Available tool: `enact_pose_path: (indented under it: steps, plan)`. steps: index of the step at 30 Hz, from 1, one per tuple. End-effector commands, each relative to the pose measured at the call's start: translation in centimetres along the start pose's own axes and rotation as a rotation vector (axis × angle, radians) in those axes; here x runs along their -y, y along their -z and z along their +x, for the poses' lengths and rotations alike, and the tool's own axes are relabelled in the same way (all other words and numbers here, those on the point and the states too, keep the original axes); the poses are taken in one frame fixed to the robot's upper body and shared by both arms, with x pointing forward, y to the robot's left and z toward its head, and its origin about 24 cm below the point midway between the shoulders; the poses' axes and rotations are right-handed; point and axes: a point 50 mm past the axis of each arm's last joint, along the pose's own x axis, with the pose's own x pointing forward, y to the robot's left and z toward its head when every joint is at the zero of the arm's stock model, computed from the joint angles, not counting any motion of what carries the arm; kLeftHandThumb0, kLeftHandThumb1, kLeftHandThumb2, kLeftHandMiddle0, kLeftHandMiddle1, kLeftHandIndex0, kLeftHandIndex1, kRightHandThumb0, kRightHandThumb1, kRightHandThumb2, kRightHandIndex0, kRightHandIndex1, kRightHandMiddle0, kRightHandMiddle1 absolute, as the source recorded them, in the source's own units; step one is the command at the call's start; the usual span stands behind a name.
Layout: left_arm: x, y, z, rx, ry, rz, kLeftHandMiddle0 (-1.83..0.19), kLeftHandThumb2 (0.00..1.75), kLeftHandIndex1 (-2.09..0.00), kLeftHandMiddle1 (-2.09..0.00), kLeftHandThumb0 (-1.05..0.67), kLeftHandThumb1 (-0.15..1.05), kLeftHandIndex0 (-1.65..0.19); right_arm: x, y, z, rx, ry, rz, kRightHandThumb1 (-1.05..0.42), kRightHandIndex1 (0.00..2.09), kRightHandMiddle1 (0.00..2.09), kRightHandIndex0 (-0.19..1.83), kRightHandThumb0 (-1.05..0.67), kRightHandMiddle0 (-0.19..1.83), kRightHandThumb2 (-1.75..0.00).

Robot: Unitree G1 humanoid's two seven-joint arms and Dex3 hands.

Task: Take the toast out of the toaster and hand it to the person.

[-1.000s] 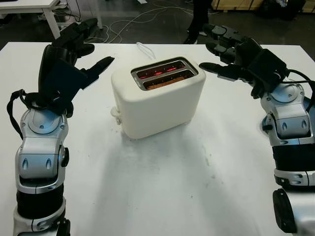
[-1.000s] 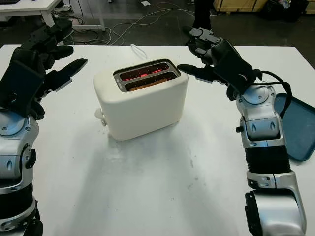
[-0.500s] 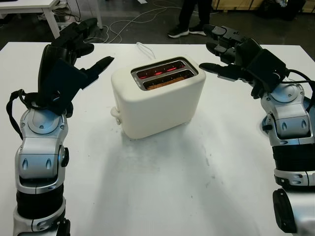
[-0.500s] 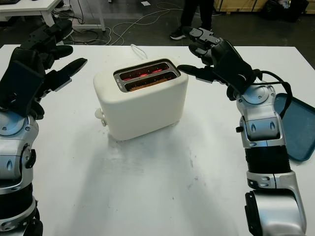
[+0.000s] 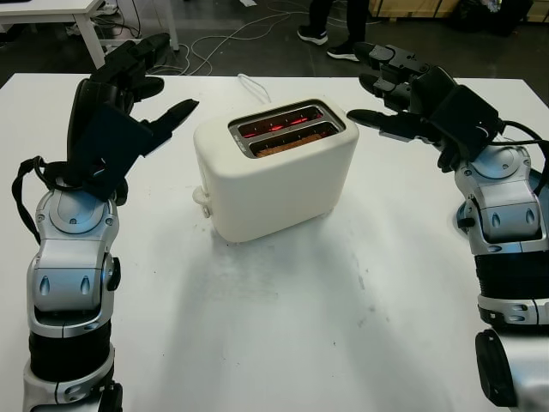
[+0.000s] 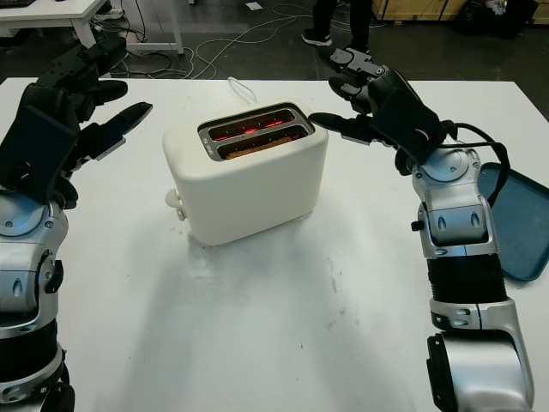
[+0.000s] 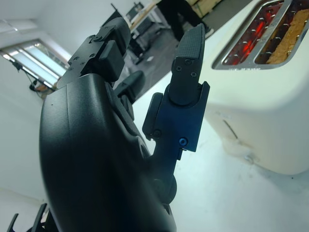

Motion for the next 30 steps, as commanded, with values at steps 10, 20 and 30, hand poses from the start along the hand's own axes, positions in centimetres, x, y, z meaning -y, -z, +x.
enact_pose_path:
  steps: [10, 20, 30]
  plan:
    - [-0.09, 0.17, -0.12, -0.002, -0.007, 0.01, -0.06, 0.18, -0.18, -0.94, -0.53, 0.92, -0.36, 0.07, -0.3, -0.01, 0.013, 0.004, 0.002, -0.92, 0.01, 0.0, 0.25, -0.49, 0.27, -0.08]
    - [-0.03, 0.06, -0.06, -0.001, -0.001, 0.012, -0.05, 0.17, -0.18, -0.94, -0.53, 0.92, -0.36, 0.11, -0.35, 0.08, 0.005, 0.005, -0.011, -0.92, 0.01, 0.0, 0.26, -0.49, 0.28, -0.08]
    - [-0.01, 0.0, 0.08, 0.004, 0.004, 0.009, -0.04, 0.18, -0.19, -0.94, -0.51, 0.92, -0.35, 0.11, -0.33, 0.11, 0.009, 0.003, -0.018, -0.92, 0.0, 0.0, 0.26, -0.48, 0.27, -0.09]
